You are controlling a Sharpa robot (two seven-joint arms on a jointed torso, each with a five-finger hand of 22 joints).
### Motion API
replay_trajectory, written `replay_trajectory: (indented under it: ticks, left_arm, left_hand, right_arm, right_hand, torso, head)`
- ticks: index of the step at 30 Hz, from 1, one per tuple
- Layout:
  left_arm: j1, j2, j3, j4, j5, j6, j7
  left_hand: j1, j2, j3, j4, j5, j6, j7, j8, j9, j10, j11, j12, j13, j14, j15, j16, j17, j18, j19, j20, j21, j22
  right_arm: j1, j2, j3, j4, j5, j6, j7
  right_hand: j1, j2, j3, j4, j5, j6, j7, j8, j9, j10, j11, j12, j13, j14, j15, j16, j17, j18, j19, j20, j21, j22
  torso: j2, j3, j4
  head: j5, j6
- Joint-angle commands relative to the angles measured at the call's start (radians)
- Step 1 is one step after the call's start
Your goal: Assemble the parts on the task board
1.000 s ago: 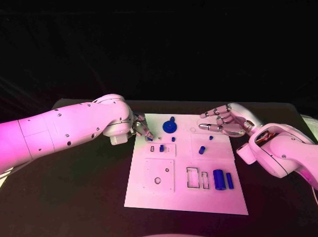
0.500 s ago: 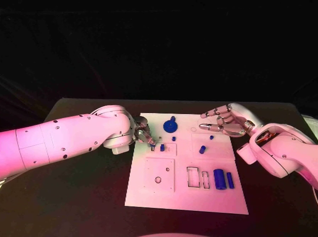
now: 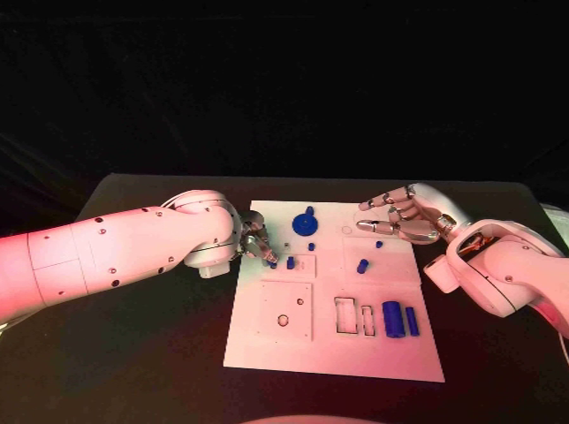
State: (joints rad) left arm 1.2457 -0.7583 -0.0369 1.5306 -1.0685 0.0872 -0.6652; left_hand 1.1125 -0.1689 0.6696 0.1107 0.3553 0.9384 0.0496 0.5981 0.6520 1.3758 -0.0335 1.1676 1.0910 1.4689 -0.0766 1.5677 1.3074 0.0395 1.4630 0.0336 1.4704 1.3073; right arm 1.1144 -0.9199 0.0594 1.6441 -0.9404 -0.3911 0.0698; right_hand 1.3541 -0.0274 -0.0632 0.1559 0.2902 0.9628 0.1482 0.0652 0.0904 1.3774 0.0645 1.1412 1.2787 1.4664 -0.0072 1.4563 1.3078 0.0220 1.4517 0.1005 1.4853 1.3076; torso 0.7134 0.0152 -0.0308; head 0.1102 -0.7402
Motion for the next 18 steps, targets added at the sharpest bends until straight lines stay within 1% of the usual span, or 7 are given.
replay_trajectory:
  ticks: [1,4,5,8,12,18]
  left_arm:
    - [0.0,0.001,0.0,0.003,-0.021,0.053,-0.013]
    - [-0.001,0.002,0.0,0.002,-0.024,0.063,-0.016]
    - [-0.001,0.002,0.0,0.002,-0.025,0.066,-0.017]
    - [-0.001,0.001,0.0,0.0,-0.026,0.074,-0.02]
    - [-0.001,0.001,0.0,-0.003,-0.027,0.076,-0.02]
    - [-0.001,0.004,0.0,-0.004,-0.027,0.078,-0.017]
  left_hand:
    - [0.001,0.007,0.135,-0.141,0.004,0.01,-0.007,0.007,-0.001,0.006,0.001,0.001,-0.001,0.102,-0.007,0.003,0.263,-0.008,0.043,-0.007,0.005,0.171]
    - [0.001,0.007,0.135,-0.141,0.004,0.01,-0.007,0.007,-0.001,0.006,0.001,0.001,-0.001,0.102,-0.007,0.003,0.263,-0.008,0.043,-0.007,0.005,0.171]
    - [0.001,0.007,0.135,-0.141,0.004,0.01,-0.007,0.007,-0.001,0.006,0.001,0.001,-0.001,0.102,-0.007,0.003,0.263,-0.008,0.043,-0.007,0.005,0.171]
    - [0.001,0.007,0.135,-0.141,0.005,0.01,-0.007,0.007,-0.001,0.006,0.001,0.0,-0.002,0.102,-0.007,0.003,0.263,-0.008,0.043,-0.007,0.004,0.17]
    - [0.001,0.007,0.135,-0.141,0.005,0.01,-0.007,0.007,-0.001,0.006,0.001,0.0,-0.002,0.102,-0.007,0.003,0.263,-0.008,0.043,-0.007,0.004,0.17]
    - [0.001,0.007,0.134,-0.142,0.005,0.011,-0.007,0.007,-0.001,0.007,0.001,0.001,-0.001,0.102,-0.007,0.003,0.263,-0.008,0.043,-0.007,0.004,0.17]
  right_arm:
    - [-0.001,0.001,0.0,0.0,-0.005,0.014,0.002]
    - [-0.001,0.001,0.0,0.0,-0.005,0.015,0.001]
    - [-0.001,0.001,0.0,0.0,-0.005,0.015,0.001]
    - [-0.001,0.001,0.0,-0.001,-0.005,0.015,0.001]
    - [-0.001,0.0,0.0,-0.001,-0.005,0.015,0.001]
    - [-0.001,0.001,0.0,-0.001,-0.005,0.015,0.002]
  right_hand:
    - [-0.002,0.007,-0.005,-0.001,0.006,0.01,0.0,0.004,0.002,-0.002,-0.004,0.0,-0.001,0.062,-0.004,-0.004,0.07,0.02,-0.005,0.0,-0.003,0.101]
    - [-0.002,0.007,-0.005,-0.001,0.006,0.01,0.0,0.004,0.002,-0.002,-0.004,0.0,-0.001,0.062,-0.004,-0.004,0.07,0.02,-0.005,0.0,-0.003,0.101]
    - [-0.002,0.007,-0.005,-0.001,0.006,0.01,0.0,0.004,0.002,-0.002,-0.004,-0.001,-0.001,0.062,-0.004,-0.004,0.07,0.02,-0.006,0.0,-0.004,0.101]
    - [-0.002,0.007,-0.005,-0.001,0.008,0.01,0.0,0.004,0.002,-0.002,-0.004,-0.001,-0.001,0.062,-0.005,-0.005,0.069,0.02,-0.006,0.0,-0.004,0.1]
    - [-0.002,0.007,-0.005,-0.001,0.008,0.01,0.0,0.004,0.002,-0.002,-0.004,-0.001,-0.001,0.062,-0.005,-0.005,0.069,0.02,-0.006,0.0,-0.004,0.1]
    - [-0.002,0.007,-0.005,-0.001,0.008,0.01,0.0,0.004,0.002,-0.002,-0.004,-0.001,-0.001,0.062,-0.005,-0.005,0.069,0.02,-0.006,0.0,-0.004,0.1]
  torso:
    - [0.0,0.0009,-0.0005]
    - [0.0,0.0011,-0.0004]
    - [0.0,0.0006,-0.0008]
    - [-0.001,0.001,-0.0016]
    - [0.0,0.0011,0.0]
    - [-0.001,0.0014,-0.0009]
  head:
    - [0.001,0.001]
    - [0.001,0.0]
    - [0.001,0.0]
    - [0.001,-0.001]
    - [0.0,-0.002]
    - [0.002,-0.003]
